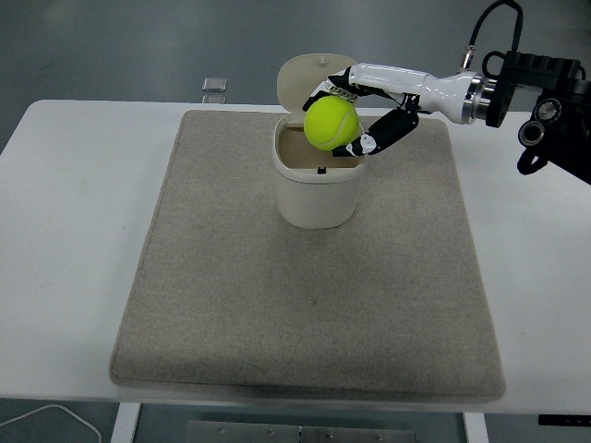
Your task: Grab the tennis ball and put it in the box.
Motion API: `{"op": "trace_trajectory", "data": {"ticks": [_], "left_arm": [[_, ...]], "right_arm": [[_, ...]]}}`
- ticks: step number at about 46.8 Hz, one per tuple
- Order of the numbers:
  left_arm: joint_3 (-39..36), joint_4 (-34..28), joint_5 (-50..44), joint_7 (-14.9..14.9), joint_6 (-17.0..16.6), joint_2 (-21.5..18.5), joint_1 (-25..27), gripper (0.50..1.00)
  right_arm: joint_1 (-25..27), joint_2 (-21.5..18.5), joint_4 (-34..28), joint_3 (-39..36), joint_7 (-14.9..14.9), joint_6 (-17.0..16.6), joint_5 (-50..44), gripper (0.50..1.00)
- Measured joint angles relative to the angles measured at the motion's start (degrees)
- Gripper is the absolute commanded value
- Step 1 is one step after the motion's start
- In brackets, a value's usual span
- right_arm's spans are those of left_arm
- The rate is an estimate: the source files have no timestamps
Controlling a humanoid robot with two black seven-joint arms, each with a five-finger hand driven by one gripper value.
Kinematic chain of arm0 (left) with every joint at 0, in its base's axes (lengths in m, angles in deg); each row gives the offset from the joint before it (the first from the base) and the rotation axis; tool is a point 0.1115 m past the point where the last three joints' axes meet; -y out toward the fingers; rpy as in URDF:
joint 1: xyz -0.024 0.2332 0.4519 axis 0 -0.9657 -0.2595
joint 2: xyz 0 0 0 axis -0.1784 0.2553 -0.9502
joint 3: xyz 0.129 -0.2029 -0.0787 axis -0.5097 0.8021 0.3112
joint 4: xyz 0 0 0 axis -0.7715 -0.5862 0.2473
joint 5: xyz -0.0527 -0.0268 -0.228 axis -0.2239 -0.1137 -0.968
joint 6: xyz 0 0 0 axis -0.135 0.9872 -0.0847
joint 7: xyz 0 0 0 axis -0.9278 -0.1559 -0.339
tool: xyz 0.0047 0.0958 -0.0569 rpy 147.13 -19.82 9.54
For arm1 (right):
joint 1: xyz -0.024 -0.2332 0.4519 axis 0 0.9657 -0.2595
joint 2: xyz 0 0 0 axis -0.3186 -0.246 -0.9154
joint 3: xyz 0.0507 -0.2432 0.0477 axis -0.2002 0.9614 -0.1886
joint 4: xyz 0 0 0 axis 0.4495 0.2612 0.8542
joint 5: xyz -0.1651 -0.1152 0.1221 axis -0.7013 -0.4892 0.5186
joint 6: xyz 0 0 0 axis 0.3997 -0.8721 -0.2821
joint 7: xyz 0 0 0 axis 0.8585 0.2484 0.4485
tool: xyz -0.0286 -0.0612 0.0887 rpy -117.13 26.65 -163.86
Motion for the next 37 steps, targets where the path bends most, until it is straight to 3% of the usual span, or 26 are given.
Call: {"op": "trace_trajectory", "data": {"ticks": [11, 37], "left_arm": [[0.0, 0.0, 0.0, 0.0, -0.01, 0.0, 0.0, 0.992], [0.0, 0.0, 0.0, 0.0, -0.02, 0.0, 0.0, 0.992]], "right_arm": [[-0.18, -0.01, -0.11, 1.9, 0.0, 0.01, -0.29, 0.852], [-0.23, 0.6, -0.34, 1.9, -0.08, -0.69, 0.27, 0.874]]}}
